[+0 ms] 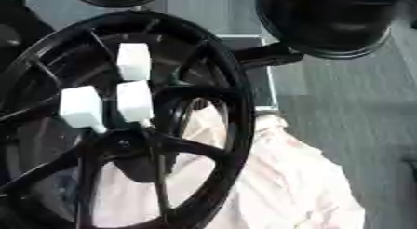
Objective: Pull the pin out of the wheel hub.
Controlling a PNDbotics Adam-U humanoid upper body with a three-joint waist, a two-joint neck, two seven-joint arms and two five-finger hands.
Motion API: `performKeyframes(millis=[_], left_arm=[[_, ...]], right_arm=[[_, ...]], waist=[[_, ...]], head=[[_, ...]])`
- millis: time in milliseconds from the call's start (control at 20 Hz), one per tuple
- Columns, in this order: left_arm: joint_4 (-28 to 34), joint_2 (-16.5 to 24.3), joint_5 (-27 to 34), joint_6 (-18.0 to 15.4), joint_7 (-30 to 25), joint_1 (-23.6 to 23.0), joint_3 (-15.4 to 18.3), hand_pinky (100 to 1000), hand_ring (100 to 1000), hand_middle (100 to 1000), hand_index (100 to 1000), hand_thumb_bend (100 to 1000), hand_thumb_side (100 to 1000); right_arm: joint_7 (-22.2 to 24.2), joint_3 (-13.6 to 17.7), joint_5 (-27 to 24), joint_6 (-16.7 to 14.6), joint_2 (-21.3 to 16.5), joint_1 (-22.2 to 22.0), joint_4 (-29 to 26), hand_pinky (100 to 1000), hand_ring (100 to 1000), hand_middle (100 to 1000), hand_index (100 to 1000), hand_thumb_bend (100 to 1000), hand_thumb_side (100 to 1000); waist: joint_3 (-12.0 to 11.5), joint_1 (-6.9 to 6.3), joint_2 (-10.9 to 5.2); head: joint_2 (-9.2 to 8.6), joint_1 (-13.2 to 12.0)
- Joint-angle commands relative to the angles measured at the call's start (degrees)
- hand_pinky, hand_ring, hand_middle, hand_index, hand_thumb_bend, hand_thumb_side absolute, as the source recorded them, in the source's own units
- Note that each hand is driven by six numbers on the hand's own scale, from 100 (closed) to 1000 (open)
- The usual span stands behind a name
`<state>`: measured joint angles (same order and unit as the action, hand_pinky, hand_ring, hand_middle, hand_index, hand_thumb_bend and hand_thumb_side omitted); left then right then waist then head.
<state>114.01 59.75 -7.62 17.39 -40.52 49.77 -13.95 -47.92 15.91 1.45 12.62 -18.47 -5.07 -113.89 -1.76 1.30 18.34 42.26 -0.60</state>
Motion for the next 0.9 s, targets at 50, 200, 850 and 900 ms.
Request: performKeyframes(millis=[50, 200, 850, 900], left_arm=[[0.6, 2.6, 0.2, -0.3, 0.7, 0.1, 0.4, 807, 751, 673, 804, 490, 165], [0.6, 3.8, 0.5, -0.3, 2.6, -0.8, 0.2, 805, 747, 662, 805, 512, 194], [0.6, 7.8, -0.9, -0.3, 13.1, -5.1, -5.5, 791, 737, 645, 809, 646, 304], [0.6, 7.8, -0.9, -0.1, 13.5, -5.4, -6.1, 791, 737, 642, 809, 646, 305]], right_arm=[[-0.4, 0.5, 0.4, 0.1, -1.3, 0.2, -0.7, 488, 674, 571, 751, 100, 505], [-0.5, 0.6, 0.4, 0.1, -1.4, 0.2, -0.7, 487, 674, 571, 751, 100, 507], [-0.7, 0.3, 0.2, -0.2, -1.4, 1.2, -0.7, 485, 671, 570, 750, 100, 522], [-0.6, 0.2, 0.1, -0.3, -1.4, 1.3, -0.7, 485, 671, 570, 750, 100, 522]], waist=[[-0.1, -0.19, -1.01], [-0.2, -0.36, -1.01], [-0.1, -1.58, -0.05], [-0.1, -1.61, 0.05]], head=[[-0.08, 0.1], [-0.16, 0.3], [-0.43, 0.8], [-0.49, 0.8]])
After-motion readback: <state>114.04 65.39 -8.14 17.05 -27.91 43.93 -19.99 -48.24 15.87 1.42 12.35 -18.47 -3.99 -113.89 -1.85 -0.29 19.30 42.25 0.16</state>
